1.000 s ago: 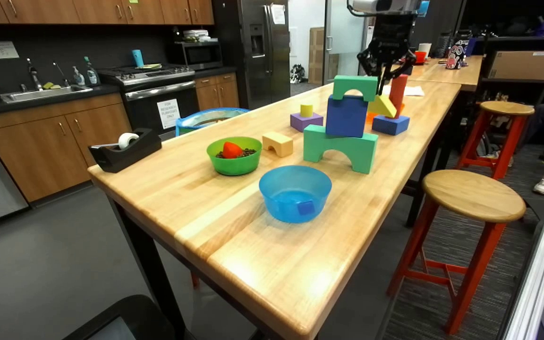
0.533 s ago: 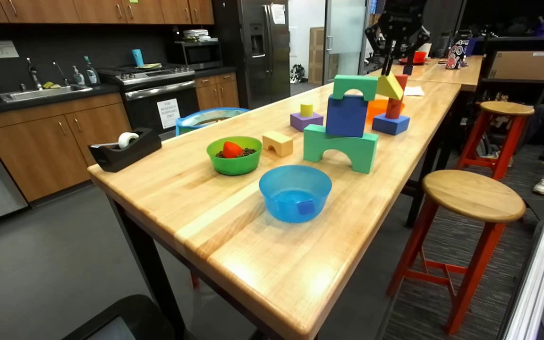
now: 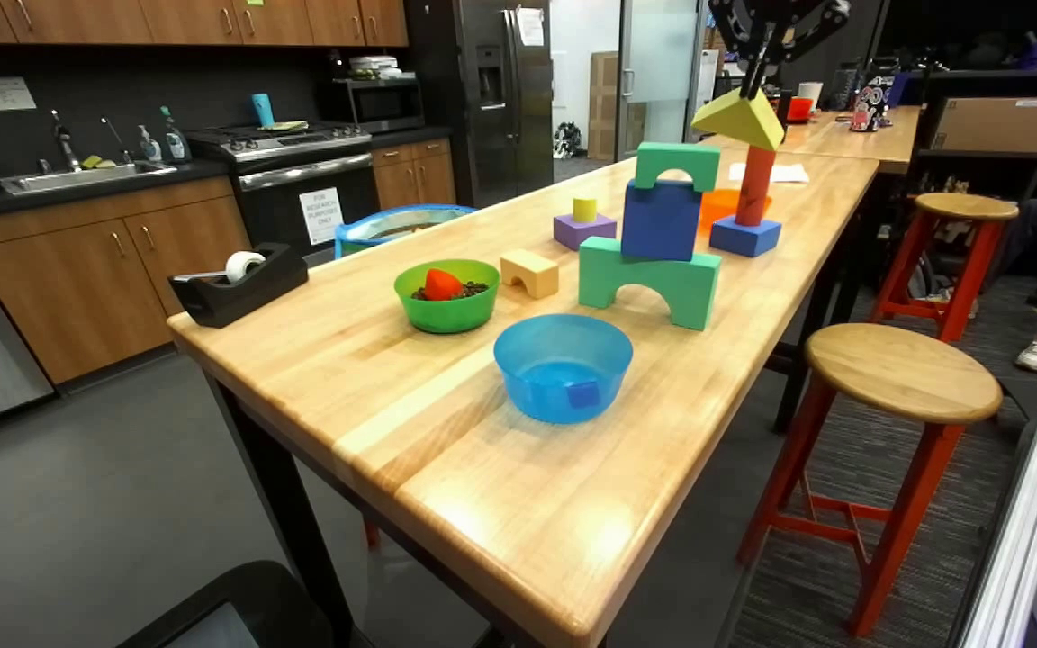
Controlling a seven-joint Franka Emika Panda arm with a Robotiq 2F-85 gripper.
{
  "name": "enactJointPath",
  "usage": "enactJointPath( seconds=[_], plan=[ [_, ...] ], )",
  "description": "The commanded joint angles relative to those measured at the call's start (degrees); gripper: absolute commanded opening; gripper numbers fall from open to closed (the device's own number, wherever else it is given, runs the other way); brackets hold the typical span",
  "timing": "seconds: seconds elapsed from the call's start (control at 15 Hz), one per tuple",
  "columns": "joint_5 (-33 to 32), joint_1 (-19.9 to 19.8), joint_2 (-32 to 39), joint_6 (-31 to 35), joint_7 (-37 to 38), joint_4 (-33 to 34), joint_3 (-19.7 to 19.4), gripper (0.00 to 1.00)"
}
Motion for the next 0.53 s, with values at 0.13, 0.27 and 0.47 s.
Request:
enactJointPath(
  seconds=[0.13, 0.27, 0.47],
  plan=[
    [-3.6, 3.0, -9.8, -3.4, 4.9, -4.0, 2.2, 0.01],
    [-4.1, 3.9, -12.3, -5.1, 6.1, -4.7, 3.3, 0.01],
    [-4.8, 5.3, -15.5, -7.9, 8.1, -5.5, 4.9, 0.01]
  ],
)
